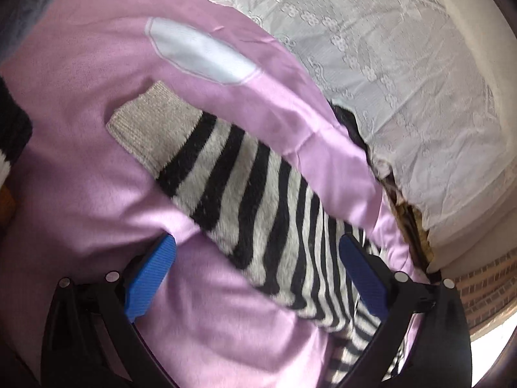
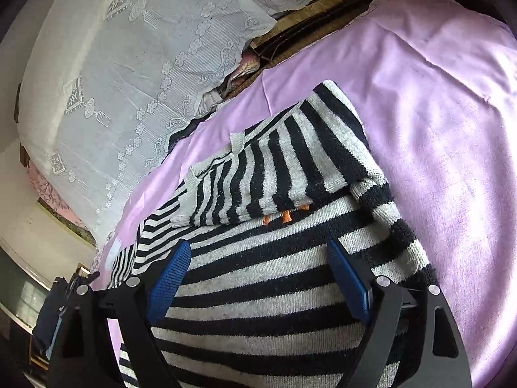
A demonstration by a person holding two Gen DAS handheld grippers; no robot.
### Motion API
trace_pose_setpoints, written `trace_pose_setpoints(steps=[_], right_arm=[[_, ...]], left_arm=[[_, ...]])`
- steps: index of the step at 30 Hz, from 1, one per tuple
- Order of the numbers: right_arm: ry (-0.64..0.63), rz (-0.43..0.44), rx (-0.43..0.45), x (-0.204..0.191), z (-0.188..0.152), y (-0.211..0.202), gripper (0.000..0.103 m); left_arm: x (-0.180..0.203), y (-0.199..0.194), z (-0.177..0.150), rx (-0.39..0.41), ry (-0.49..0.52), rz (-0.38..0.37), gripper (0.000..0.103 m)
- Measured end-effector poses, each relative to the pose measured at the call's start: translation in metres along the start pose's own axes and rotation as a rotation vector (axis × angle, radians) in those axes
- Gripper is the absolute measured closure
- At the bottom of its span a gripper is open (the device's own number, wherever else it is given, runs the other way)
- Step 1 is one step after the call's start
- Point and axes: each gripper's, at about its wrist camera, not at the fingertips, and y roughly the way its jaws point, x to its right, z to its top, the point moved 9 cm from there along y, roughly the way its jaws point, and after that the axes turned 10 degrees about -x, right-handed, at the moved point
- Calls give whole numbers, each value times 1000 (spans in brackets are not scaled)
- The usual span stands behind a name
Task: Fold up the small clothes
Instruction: 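Grasp the sleeve cuff with the left gripper and lift it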
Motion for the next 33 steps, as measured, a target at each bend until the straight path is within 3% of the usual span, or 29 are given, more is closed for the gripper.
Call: trace_pose_setpoints(steps=[4, 5, 7, 9, 10, 11, 15, 19, 27, 33], right_arm=[[-52, -55, -15, -5, -4, 8, 15], [-60, -63, -16, -7, -4, 10, 15], [-65, -71, -17, -7, -5, 11, 15], [-65, -71, -17, -6, -4, 12, 14], [-66, -72, -17, -6, -4, 12, 14], [-71, -76, -18, -6, -4, 12, 13], [-55, -53, -9, -7, -1, 5, 13], [-34, 29, 37, -6, 9, -20, 13], [-7, -72, 126, 53, 39, -67, 13], [70, -32, 72, 89, 47, -67, 13]], left_arm=[[-11, 4, 28, 85, -73, -4, 7], [-13, 7, 33, 95, -77, 15, 13], [-19, 11, 39, 108, -79, 64, 31], [-23, 13, 39, 102, -84, 71, 73], [-23, 14, 38, 85, -86, 46, 86], [-23, 14, 36, 72, -89, 16, 91], [-13, 4, 34, 111, -23, 37, 93], [17, -13, 22, 163, 133, 112, 93], [107, -38, -14, 253, 417, 196, 93], [186, -37, -33, 287, 571, 233, 93]])
